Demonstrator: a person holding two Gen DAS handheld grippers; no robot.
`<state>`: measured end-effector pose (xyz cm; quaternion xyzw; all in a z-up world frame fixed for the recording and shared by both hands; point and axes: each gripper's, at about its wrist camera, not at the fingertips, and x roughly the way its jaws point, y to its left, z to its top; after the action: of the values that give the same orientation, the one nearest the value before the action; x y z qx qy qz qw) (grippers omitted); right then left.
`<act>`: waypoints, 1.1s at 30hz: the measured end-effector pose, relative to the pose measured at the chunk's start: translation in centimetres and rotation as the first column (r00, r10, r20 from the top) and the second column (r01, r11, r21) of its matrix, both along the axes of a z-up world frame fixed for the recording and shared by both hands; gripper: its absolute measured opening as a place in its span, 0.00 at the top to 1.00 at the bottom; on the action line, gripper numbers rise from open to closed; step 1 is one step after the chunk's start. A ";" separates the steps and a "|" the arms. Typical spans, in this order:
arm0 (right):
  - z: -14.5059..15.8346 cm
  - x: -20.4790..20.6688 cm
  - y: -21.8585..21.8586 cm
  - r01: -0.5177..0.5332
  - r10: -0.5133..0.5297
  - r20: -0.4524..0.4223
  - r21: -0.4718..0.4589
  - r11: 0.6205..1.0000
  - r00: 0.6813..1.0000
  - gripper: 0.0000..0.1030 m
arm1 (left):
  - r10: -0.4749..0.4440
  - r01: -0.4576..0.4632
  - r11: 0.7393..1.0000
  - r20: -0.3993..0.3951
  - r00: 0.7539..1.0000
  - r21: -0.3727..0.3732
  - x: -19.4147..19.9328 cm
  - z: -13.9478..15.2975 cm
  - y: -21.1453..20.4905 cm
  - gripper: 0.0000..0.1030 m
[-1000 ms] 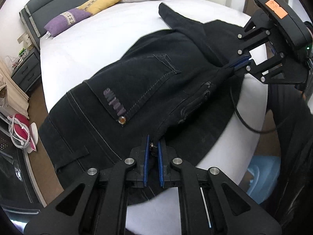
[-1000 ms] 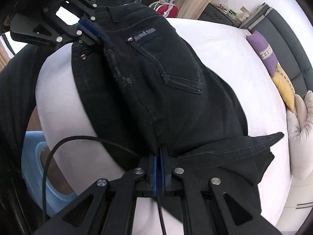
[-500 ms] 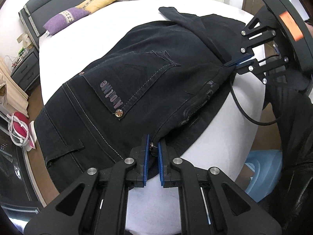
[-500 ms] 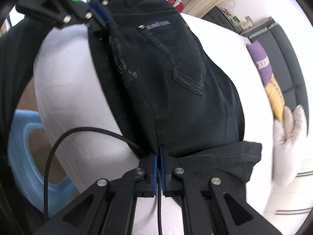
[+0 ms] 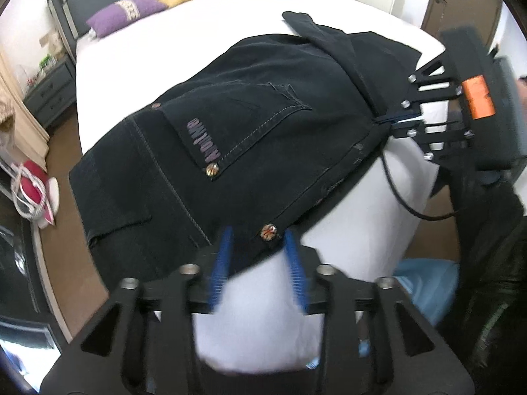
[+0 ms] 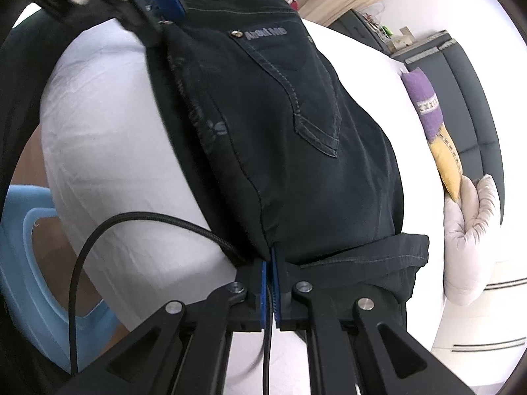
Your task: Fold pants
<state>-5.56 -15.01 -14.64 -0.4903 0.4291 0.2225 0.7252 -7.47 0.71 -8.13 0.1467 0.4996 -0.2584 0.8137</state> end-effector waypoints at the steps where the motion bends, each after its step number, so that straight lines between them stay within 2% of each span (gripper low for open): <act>1: -0.1 0.0 0.1 0.006 -0.006 0.002 -0.002 1.000 1.000 0.93 | 0.008 -0.008 1.000 0.011 1.000 0.005 -0.2 0.5 0.3 0.31; 3: -0.3 0.0 0.3 0.016 -0.016 0.009 -0.005 1.000 1.000 0.93 | 0.027 -0.026 1.000 0.042 0.999 -0.008 -0.6 2.0 0.9 0.28; 6: -0.4 0.0 0.6 0.032 -0.032 0.014 -0.002 0.999 0.999 0.93 | 0.052 -0.047 0.994 0.055 0.997 -0.096 0.1 3.9 0.5 0.28; 10: -0.3 0.0 0.5 0.058 -0.058 0.024 0.016 0.998 0.998 0.93 | 0.096 -0.082 0.976 0.064 0.993 -0.200 2.6 4.5 -2.4 0.28; 12: -0.2 -0.1 0.4 0.074 -0.075 0.034 0.030 0.997 0.997 0.93 | 0.112 -0.098 0.962 0.042 0.993 -0.254 4.3 3.6 -4.5 0.28; 13: -0.2 -0.1 0.3 0.085 -0.086 0.037 0.041 0.996 0.996 0.93 | 0.123 -0.114 0.960 0.020 0.992 -0.256 5.1 2.7 -5.3 0.30; 14: -0.2 -0.1 0.3 0.093 -0.095 0.040 0.051 0.994 0.995 0.93 | 0.132 -0.131 0.961 -0.012 0.991 -0.242 6.0 1.5 -6.3 0.38; 16: 0.1 -0.1 0.0 0.112 -0.116 0.049 0.075 0.991 0.992 0.92 | 0.148 -0.161 0.969 -0.084 0.985 -0.189 7.3 -1.4 -8.0 0.45; 18: 0.6 -0.2 -0.5 0.137 -0.144 0.055 0.107 0.985 0.988 0.81 | 0.165 -0.176 0.974 -0.088 0.982 -0.145 7.3 -3.2 -8.9 0.45; 19: 0.9 -0.2 -0.8 0.150 -0.157 0.052 0.123 0.981 0.986 0.68 | 0.168 -0.176 0.975 -0.067 0.984 -0.136 7.1 -3.4 -9.3 0.45; 20: 1.4 -0.3 -1.3 0.163 -0.174 0.063 0.144 0.976 0.983 0.49 | 0.172 -0.179 0.975 -0.063 0.983 -0.129 7.0 -3.5 -9.6 0.45; 22: 3.3 -0.4 -2.9 0.193 -0.206 0.031 0.240 0.951 0.978 0.29 | 0.186 -0.194 0.972 -0.073 0.980 -0.129 7.1 -3.5 -9.8 0.45; 23: 4.7 -0.1 -4.1 0.226 -0.237 -0.006 0.315 0.922 0.972 0.29 | 0.191 -0.200 0.971 -0.077 0.979 -0.132 7.3 -3.6 -9.9 0.45; 25: 6.8 1.4 -6.6 0.310 -0.305 -0.082 0.424 0.851 0.949 0.29 | 0.198 -0.207 0.969 -0.079 0.977 -0.136 7.4 -3.8 -10.0 0.45; 28: 9.7 6.1 -12.3 0.486 -0.419 -0.259 0.596 0.639 0.870 0.30 | 0.202 -0.211 0.968 -0.074 0.977 -0.137 7.1 -4.2 -9.9 0.45; 29: 10.3 7.7 -14.2 0.537 -0.444 -0.321 0.643 0.546 0.837 0.31 | 0.204 -0.212 0.967 -0.075 0.976 -0.142 7.2 -4.3 -9.9 0.45; 30: 10.7 10.1 -17.5 0.604 -0.460 -0.423 0.701 0.380 0.781 0.32 | 0.205 -0.214 0.965 -0.075 0.976 -0.149 7.0 -4.5 -9.6 0.45; 31: 10.6 11.8 -19.7 0.639 -0.466 -0.484 0.722 0.265 0.740 0.35 | 0.206 -0.215 0.964 -0.076 0.976 -0.154 6.9 -4.6 -9.2 0.45; 32: 10.2 13.9 -22.5 0.674 -0.477 -0.552 0.728 0.123 0.684 0.37 | 0.207 -0.216 0.964 -0.077 0.975 -0.157 7.0 -4.7 -9.2 0.45; 33: 9.7 15.2 -24.3 0.690 -0.479 -0.595 0.724 0.031 0.646 0.38 | 0.207 -0.217 0.963 -0.077 0.975 -0.158 6.9 -4.5 -9.0 0.45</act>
<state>9.61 -39.35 -4.91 0.2556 0.4495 0.1480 0.8430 -0.55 -8.32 -12.68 0.0166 0.5133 -0.2147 0.8307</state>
